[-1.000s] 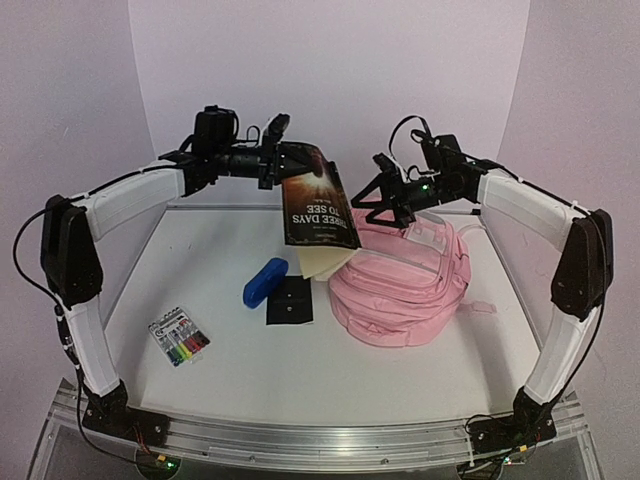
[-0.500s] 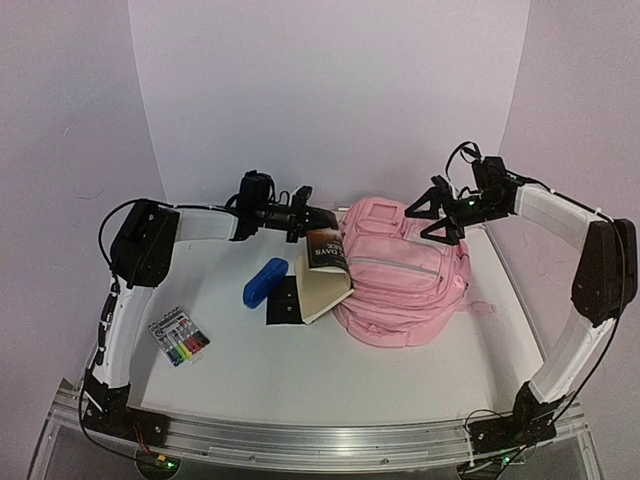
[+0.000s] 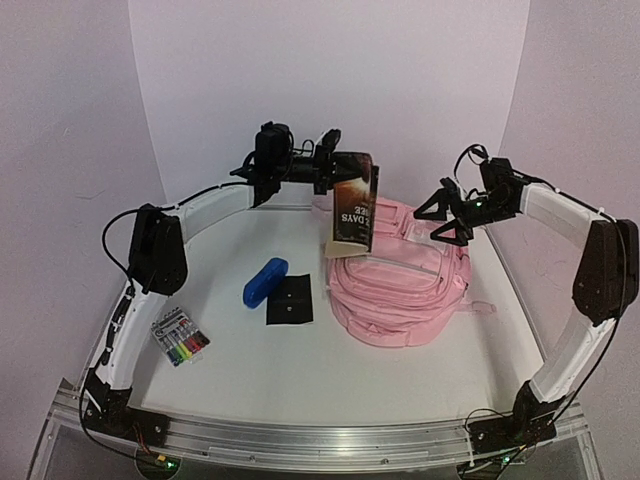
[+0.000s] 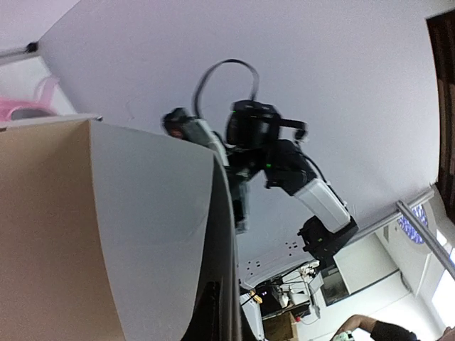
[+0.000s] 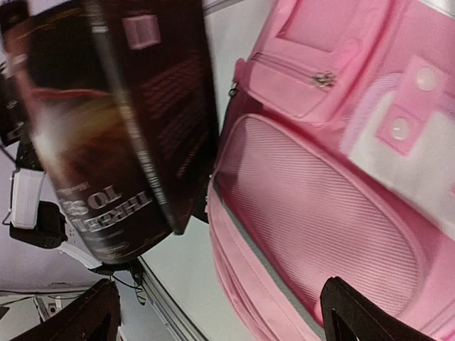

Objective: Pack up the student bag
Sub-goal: Pick up the book from the center of the board.

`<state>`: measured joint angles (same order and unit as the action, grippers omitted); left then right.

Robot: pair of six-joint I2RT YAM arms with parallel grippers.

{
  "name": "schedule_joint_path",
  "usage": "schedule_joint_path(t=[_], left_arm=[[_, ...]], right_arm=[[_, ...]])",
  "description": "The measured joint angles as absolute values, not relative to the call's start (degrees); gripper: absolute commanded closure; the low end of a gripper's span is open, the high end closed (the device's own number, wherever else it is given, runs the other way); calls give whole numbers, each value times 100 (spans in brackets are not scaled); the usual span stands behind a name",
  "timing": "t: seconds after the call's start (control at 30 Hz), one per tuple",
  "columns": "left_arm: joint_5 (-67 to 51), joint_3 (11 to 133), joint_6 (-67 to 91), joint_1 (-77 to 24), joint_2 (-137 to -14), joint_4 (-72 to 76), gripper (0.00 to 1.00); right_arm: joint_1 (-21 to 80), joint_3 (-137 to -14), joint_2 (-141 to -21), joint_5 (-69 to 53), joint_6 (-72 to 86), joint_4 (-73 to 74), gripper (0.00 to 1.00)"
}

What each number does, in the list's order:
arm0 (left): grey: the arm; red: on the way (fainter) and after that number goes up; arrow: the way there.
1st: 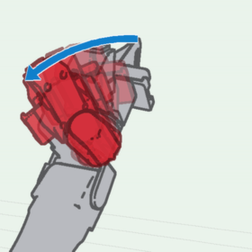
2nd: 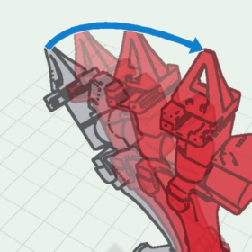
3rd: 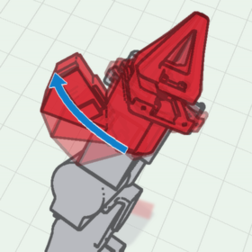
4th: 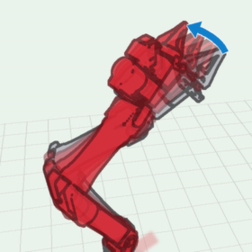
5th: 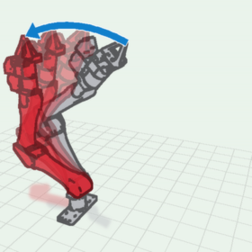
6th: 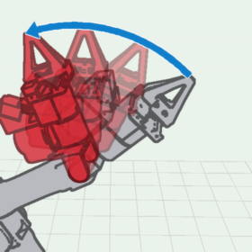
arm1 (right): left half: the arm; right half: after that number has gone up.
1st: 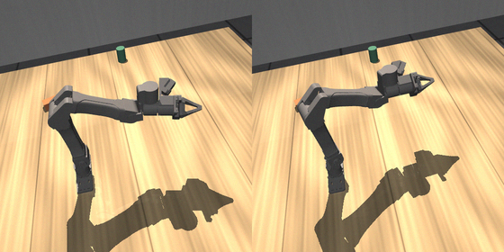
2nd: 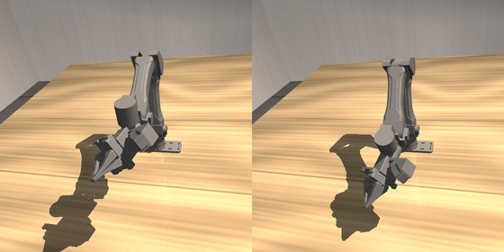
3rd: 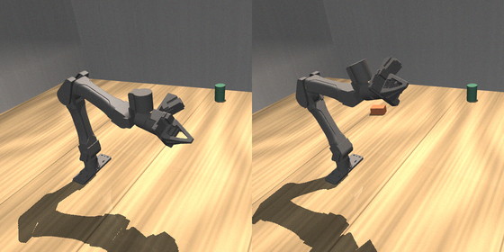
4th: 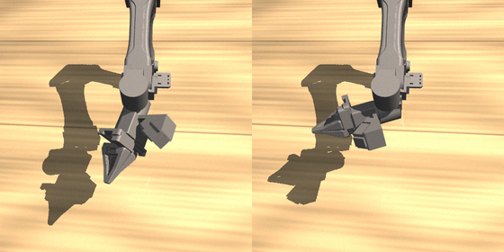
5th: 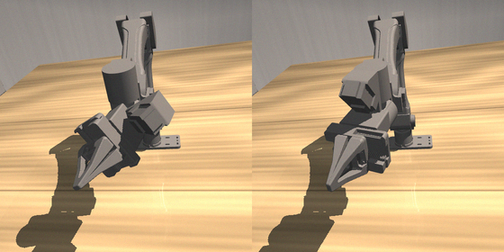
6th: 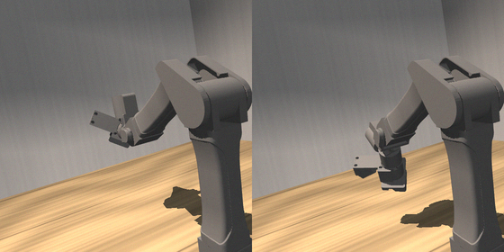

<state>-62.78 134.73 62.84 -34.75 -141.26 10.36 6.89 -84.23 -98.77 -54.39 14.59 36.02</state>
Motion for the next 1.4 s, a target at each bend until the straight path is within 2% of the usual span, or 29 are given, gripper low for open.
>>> schedule_joint_path(t=[0.1,0.17,0.3,0.4,0.53,0.83,1.0,1.2,1.27,1.3,1.4], left_arm=[[-6285,14252,6430,-3711,-14340,1208,100],[-6285,14312,6643,-3851,-14391,1534,100],[-6186,13424,7081,-4065,-14407,2289,100],[-5901,12534,7092,-4043,-14482,2216,100],[-5583,12152,7111,-3835,-14736,2166,100],[-5412,12416,7430,-3670,-15118,2469,99],[-5373,12580,7387,-3718,-15162,2395,99],[-5272,12941,7281,-3811,-15227,2187,98],[-5231,13099,7214,-3847,-15270,2077,96],[-5211,13191,7187,-3868,-15301,2040,96],[-5140,13449,7136,-3927,-15396,1940,94]], right_arm=[[360,-8423,-9871,-5427,1383,3737,2],[224,-8421,-9853,-5409,1340,3829,2],[192,-8372,-9710,-5381,1242,3998,2],[176,-8304,-9574,-5370,1153,4124,2],[154,-8190,-9522,-5385,1070,4202,5],[261,-8091,-9573,-5277,758,4319,8],[651,-8370,-9786,-4971,493,4335,2],[1044,-8680,-9931,-4850,235,4341,2],[1140,-8783,-9947,-4706,83,4346,5],[1193,-8827,-9948,-4620,3,4346,11],[1383,-8937,-9948,-4137,-245,4346,41]])
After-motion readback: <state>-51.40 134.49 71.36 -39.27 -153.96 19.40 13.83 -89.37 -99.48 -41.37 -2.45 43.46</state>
